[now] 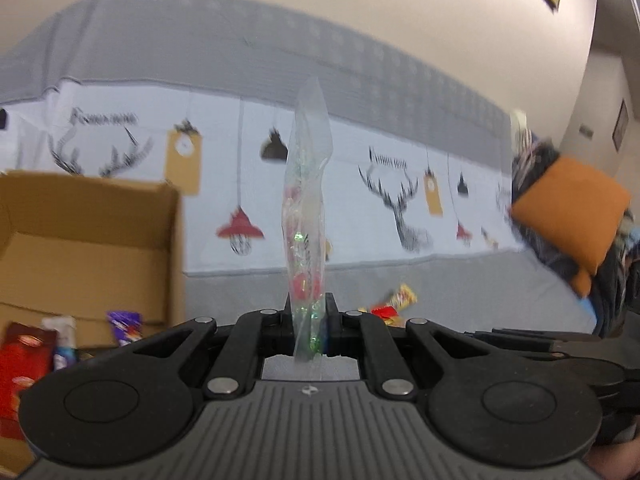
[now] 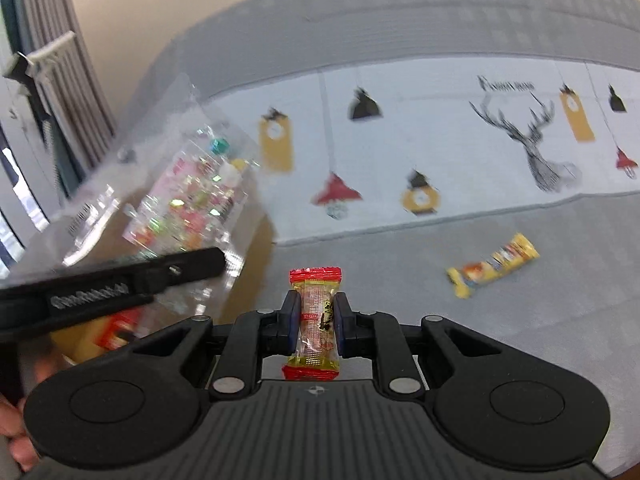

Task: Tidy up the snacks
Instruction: 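Carry the candy bag and red candy over the box and open both tools, then move the left tool to the yellow snack bar and grasp it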

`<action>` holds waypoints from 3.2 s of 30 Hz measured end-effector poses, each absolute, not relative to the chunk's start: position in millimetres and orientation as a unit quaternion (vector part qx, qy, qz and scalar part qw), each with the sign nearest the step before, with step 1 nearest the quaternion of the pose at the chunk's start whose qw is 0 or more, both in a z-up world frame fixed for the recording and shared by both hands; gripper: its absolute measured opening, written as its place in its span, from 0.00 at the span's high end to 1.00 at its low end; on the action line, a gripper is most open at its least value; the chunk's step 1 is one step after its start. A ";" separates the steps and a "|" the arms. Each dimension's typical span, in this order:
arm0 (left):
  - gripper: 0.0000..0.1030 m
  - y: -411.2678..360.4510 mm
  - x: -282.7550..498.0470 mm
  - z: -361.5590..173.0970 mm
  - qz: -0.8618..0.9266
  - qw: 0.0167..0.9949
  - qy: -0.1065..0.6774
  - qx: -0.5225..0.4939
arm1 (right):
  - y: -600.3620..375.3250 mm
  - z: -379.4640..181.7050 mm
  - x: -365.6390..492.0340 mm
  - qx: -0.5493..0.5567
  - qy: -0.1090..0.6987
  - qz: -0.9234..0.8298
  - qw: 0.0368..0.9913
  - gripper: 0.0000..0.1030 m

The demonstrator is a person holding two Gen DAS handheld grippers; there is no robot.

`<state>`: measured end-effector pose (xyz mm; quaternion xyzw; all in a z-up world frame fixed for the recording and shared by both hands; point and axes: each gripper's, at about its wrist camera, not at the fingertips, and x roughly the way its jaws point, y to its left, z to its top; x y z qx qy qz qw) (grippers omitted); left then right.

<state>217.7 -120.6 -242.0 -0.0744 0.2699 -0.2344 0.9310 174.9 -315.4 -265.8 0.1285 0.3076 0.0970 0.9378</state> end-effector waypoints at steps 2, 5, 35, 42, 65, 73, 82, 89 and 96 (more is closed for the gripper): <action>0.90 -101.3 211.5 -229.2 -0.225 0.937 0.254 -0.083 | -299.7 -250.3 171.5 0.133 0.293 0.107 0.941 0.82; 0.90 -69.8 203.8 -210.8 -0.200 0.946 0.234 -0.102 | -274.0 -224.0 169.0 0.121 0.269 0.128 0.947 0.82; 0.90 75.3 212.2 -283.7 -0.018 0.941 0.315 -0.125 | -98.0 -255.4 216.8 0.004 0.352 0.227 0.908 0.82; 0.33 62.6 207.3 -279.8 -0.035 0.936 0.341 -0.084 | -101.1 -267.2 217.3 0.019 0.375 0.258 0.890 0.46; 0.31 -246.3 279.7 -299.0 -0.238 0.924 0.288 0.079 | -450.7 -329.6 214.8 0.223 0.315 0.051 0.921 0.34; 0.39 -343.6 346.2 -357.4 -0.337 0.885 0.300 0.115 | -538.4 -358.4 247.7 0.337 0.318 -0.019 0.886 0.36; 1.00 -391.6 361.6 -398.0 -0.352 0.865 0.322 0.158 | -548.3 -365.4 259.1 0.340 0.338 -0.031 0.877 0.38; 1.00 -354.1 339.2 -352.8 -0.313 0.881 0.326 0.141 | -542.3 -364.5 258.0 0.338 0.339 -0.022 0.878 0.38; 1.00 -289.3 300.3 -283.3 -0.276 0.905 0.299 0.129 | -502.3 -354.2 254.9 0.286 0.332 -0.001 0.899 0.41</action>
